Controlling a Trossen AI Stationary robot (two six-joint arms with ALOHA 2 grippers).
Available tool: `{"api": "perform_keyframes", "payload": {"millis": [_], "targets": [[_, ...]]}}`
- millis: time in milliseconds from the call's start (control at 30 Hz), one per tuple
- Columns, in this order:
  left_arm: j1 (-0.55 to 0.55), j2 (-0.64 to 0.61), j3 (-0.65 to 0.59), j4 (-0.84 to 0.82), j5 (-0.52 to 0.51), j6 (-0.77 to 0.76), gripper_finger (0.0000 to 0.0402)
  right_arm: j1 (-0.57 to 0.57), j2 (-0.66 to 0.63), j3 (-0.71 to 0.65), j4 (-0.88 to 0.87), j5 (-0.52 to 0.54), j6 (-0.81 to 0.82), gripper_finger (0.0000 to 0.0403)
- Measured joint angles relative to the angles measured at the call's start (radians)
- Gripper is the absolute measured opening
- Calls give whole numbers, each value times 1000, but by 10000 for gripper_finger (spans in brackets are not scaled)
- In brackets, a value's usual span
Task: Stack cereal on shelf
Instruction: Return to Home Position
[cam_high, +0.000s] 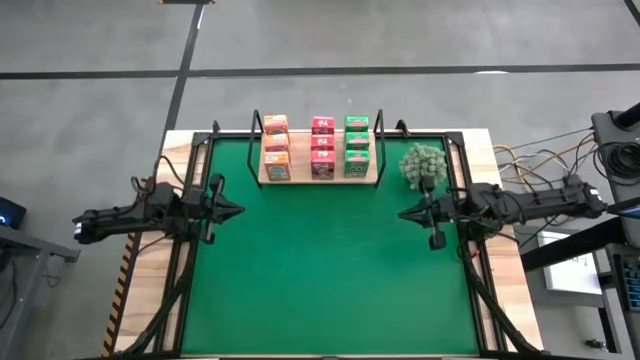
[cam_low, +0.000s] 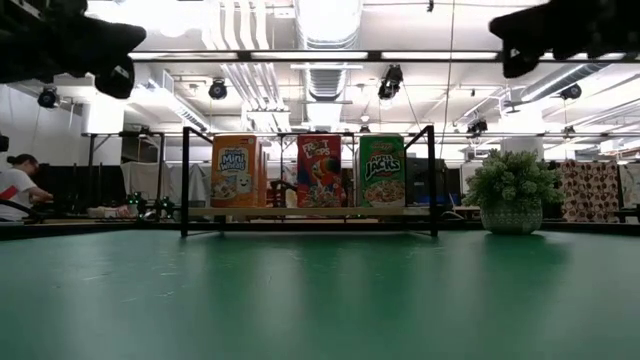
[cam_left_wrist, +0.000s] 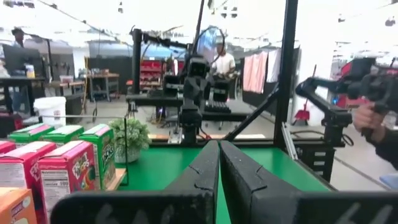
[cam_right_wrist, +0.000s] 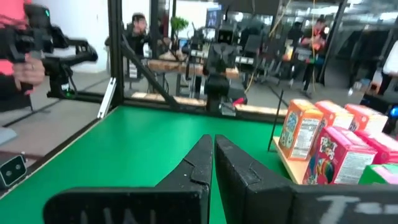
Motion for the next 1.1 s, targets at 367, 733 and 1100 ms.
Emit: {"api": "perform_keyframes", "payload": {"millis": [367, 733, 1100], "targets": [[1, 16, -110, 3, -33, 2, 0, 0, -245, -180, 16, 60, -106, 9], [1, 22, -110, -7, -246, 7, 0, -1, -343, -240, 2, 207, -139, 9], [1, 29, -110, -8, -246, 8, 0, -1, -331, -236, -6, 208, -150, 9]]}}
